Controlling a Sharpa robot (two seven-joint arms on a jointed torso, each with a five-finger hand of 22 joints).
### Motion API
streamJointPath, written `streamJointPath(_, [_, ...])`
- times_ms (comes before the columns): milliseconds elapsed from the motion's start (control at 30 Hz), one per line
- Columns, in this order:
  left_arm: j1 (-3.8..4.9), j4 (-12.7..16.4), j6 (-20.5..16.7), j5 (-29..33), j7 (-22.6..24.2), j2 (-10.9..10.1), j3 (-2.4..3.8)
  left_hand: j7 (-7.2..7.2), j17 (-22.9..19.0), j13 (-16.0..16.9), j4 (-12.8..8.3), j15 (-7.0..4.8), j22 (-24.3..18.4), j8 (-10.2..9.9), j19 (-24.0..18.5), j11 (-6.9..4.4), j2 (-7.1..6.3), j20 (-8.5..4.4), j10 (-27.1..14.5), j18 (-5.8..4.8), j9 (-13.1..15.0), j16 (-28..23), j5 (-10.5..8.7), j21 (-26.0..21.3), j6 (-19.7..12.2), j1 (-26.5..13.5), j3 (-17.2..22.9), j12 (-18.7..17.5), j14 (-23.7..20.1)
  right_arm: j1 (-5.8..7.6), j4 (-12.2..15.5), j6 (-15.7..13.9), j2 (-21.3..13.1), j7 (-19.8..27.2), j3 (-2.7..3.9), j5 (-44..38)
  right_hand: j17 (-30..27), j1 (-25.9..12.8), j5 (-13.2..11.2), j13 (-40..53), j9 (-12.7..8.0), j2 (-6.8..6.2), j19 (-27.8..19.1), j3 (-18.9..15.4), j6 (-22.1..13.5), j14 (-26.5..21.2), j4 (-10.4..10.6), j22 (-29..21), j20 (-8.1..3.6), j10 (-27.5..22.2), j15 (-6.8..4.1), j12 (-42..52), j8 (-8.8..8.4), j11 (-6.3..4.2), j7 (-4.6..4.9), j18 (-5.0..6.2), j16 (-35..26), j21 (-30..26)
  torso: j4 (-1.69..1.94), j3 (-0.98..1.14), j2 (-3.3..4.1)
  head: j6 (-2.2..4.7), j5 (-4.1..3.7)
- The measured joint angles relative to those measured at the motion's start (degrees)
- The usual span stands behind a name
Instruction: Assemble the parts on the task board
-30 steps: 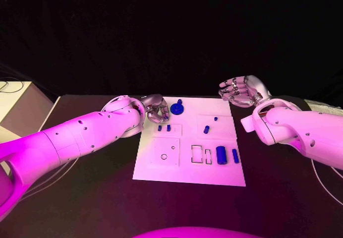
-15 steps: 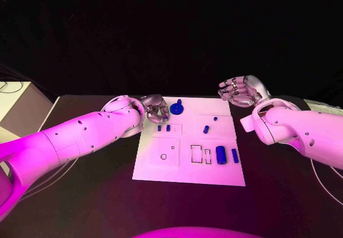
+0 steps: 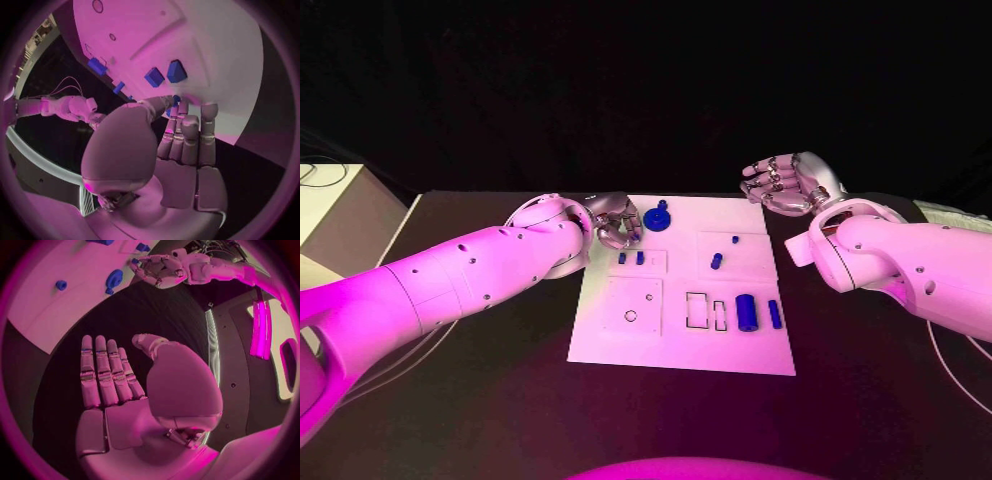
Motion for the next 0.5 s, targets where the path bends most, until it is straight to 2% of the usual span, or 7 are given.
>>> streamJointPath(200, [-0.04,0.14,-0.09,0.15,-0.13,-0.1,-0.02,-0.42,-0.74,0.09,0.0,0.1,-0.13,-1.02,-0.22,0.12,-0.29,0.22,-0.29,0.0,-0.3,-0.23,0.0,-0.16,-1.14,-0.29,0.0,-0.03,-0.5,0.0,-0.01,0.01,-0.02,-0.01,0.0,0.03,0.0,0.0,0.0,0.0,0.0,0.0,0.0,0.0,0.0,0.0,0.0,0.0,0.0,0.0,0.0,0.0,0.0,0.0,0.0,0.0,0.0,0.0,0.0,0.0,0.02,0.01,0.03])
streamJointPath(500, [-0.2,0.26,-0.09,0.28,-0.7,-0.33,-0.11,-0.27,-1.05,0.2,0.0,0.3,-0.19,-1.07,-0.21,0.11,-0.51,0.22,-0.29,0.0,-0.39,-0.23,0.0,-0.16,-1.29,-0.51,0.0,-0.03,-0.7,0.0,-0.02,0.05,-0.06,-0.04,0.0,0.06,-0.08,0.0,0.0,-0.05,-0.06,0.0,-0.21,0.0,0.0,-0.21,0.0,-0.1,0.21,0.0,0.21,0.0,-0.22,0.0,0.0,0.0,0.0,0.0,-0.02,0.02,0.04,-0.04,0.04])
